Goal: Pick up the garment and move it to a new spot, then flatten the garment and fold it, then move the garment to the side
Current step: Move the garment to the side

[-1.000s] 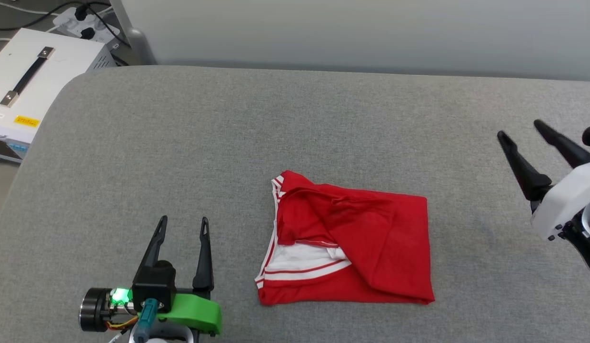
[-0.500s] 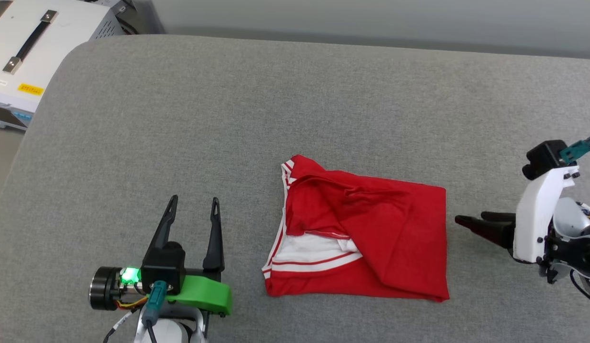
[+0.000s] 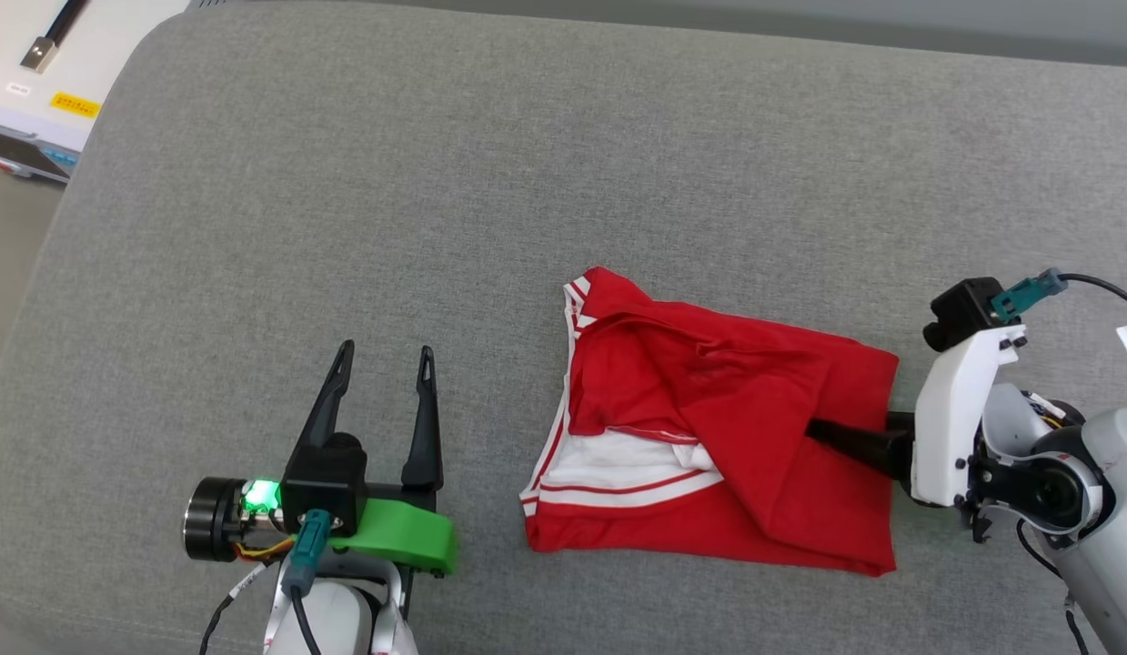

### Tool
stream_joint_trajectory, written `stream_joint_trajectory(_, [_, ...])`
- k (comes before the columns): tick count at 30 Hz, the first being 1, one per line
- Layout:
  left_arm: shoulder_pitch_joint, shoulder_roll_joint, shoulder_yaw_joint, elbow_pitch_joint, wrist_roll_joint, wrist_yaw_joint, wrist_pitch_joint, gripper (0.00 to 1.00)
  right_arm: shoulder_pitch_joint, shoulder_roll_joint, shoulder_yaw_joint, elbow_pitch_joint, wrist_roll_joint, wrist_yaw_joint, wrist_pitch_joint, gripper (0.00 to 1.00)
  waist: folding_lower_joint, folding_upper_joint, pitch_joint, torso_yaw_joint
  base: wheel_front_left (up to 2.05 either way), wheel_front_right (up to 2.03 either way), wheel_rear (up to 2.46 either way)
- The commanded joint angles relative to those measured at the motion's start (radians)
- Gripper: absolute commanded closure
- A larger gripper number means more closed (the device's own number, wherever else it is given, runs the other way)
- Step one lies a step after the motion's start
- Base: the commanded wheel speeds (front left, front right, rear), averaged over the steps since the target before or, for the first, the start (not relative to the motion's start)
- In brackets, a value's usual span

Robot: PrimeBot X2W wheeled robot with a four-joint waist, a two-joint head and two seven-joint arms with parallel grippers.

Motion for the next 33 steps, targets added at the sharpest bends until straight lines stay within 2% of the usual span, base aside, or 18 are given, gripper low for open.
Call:
stream_joint_trajectory(1, [-0.018, -0.005, -0.001, 0.001, 0.001, -0.004, -0.006, 0.00, 0.010, 0.012, 0.038, 0.017, -0.005, -0.001, -0.008, 0.00, 0.0000, 0.0000, 0.007, 0.006, 0.00, 0.00, 0.00])
stream_joint_trajectory(3, [-0.021, -0.006, -0.001, 0.003, 0.001, -0.002, -0.006, 0.00, 0.013, 0.011, 0.056, 0.020, 0.002, -0.001, -0.031, 0.00, 0.0000, 0.0000, 0.009, 0.007, 0.00, 0.00, 0.00])
stream_joint_trajectory(4, [-0.022, -0.007, -0.001, 0.004, 0.000, -0.002, -0.006, 0.00, 0.011, 0.007, 0.066, 0.015, 0.004, -0.001, -0.041, 0.42, 0.0000, 0.0000, 0.009, 0.007, 0.00, 0.00, 0.00])
stream_joint_trajectory(5, [-0.023, -0.007, 0.000, 0.005, 0.000, -0.001, -0.006, 0.00, 0.007, 0.000, 0.073, 0.008, 0.004, -0.001, -0.065, 0.97, 0.0000, 0.0000, 0.008, 0.007, 0.00, 0.00, 0.00])
stream_joint_trajectory(6, [-0.023, -0.008, 0.001, 0.007, -0.001, 0.000, -0.006, 0.00, 0.004, -0.003, 0.078, 0.003, 0.010, -0.001, -0.078, 1.00, 0.0000, 0.0000, 0.005, 0.006, 0.00, 0.00, 0.00])
stream_joint_trajectory(16, [0.007, -0.008, 0.017, 0.016, -0.003, 0.004, -0.006, 0.00, -0.070, -0.085, 0.159, -0.120, 0.015, -0.001, -0.238, 1.00, 0.0000, 0.0000, -0.068, -0.032, 0.00, 0.00, 0.00])
stream_joint_trajectory(26, [0.046, 0.000, 0.043, -0.005, -0.005, 0.005, -0.006, 0.00, -0.161, -0.236, 0.263, -0.273, -0.033, -0.001, -0.254, 1.00, 0.0000, 0.0000, -0.098, -0.168, 0.00, 0.00, 0.00])
stream_joint_trajectory(33, [0.016, 0.010, 0.057, -0.022, 0.002, 0.002, -0.006, 0.00, -0.213, -0.310, 0.261, -0.284, -0.026, -0.001, -0.261, 1.00, 0.0000, 0.0000, -0.041, -0.263, 0.00, 0.00, 0.00])
